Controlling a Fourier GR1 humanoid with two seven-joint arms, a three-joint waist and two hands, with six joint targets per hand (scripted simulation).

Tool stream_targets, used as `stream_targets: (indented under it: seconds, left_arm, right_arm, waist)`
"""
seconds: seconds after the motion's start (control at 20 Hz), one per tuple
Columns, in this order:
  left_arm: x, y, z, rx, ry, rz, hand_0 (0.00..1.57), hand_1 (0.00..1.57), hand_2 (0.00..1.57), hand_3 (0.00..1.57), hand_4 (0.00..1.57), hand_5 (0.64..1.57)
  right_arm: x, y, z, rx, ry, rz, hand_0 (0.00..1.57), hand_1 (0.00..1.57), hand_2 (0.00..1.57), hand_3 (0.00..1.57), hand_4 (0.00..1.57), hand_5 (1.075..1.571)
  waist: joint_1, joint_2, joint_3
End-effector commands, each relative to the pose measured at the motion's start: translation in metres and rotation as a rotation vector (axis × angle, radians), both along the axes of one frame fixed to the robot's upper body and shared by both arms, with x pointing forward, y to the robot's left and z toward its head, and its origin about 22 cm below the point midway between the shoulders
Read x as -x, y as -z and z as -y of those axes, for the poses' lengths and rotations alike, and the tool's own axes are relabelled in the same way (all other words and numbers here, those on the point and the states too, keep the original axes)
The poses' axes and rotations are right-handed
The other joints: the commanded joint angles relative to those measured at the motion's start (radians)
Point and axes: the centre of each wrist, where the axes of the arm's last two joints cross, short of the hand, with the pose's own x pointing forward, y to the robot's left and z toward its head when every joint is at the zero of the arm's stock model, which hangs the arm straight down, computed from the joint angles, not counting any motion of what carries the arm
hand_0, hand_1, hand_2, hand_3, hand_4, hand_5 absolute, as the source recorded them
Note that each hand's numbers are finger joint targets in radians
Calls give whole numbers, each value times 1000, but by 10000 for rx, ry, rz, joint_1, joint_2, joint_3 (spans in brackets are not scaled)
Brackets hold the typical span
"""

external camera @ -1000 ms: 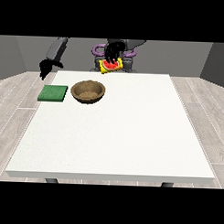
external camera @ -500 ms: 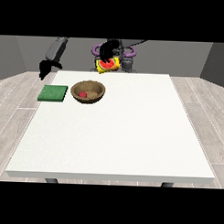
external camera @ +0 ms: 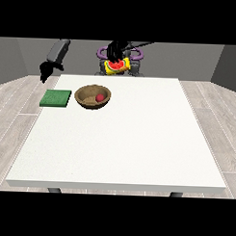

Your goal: Pick the cup and pour the ball into the bowl, then pick the bowl and place it on the pad

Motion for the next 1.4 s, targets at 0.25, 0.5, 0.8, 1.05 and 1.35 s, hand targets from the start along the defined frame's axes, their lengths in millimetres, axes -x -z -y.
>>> stream_targets:
  seconds: [0.25, 0.5, 0.8, 1.05, 1.35]
  left_arm:
    - [-24, -19, -90, 4282, -627, -143, 0, 0, 1571, 1571, 773, 1510]
    - [-5, 33, -126, 8159, -222, -2057, 1513, 1513, 1447, 1160, 1322, 1569]
    - [17, 80, -174, 11134, 815, -1936, 1312, 1312, 1117, 783, 1442, 1570]
    - [5, 65, -186, 13832, 2960, -2280, 969, 969, 917, 570, 1206, 1545]
    - [-6, 87, -207, 15212, 2855, -4618, 0, 0, 0, 0, 0, 642]
  right_arm:
    - [14, -4, 25, -506, 694, -280, 0, 0, 350, 278, 697, 1562]
    - [5, -23, 37, -375, 1587, 634, 0, 0, 372, 370, 700, 1564]
    - [7, -44, 58, -531, 2242, 1972, 0, 0, 371, 103, 692, 1547]
    - [-2, -51, 57, -1028, 2480, 2551, 0, 0, 405, 271, 660, 1552]
    - [-33, -88, 50, -971, 1853, 3302, 0, 0, 0, 0, 0, 1569]
  waist:
    - [1356, 383, -20]
    - [2647, 1733, -96]
    - [3383, 3433, -88]
    - [3595, 4383, -49]
    - [2888, 5047, -26]
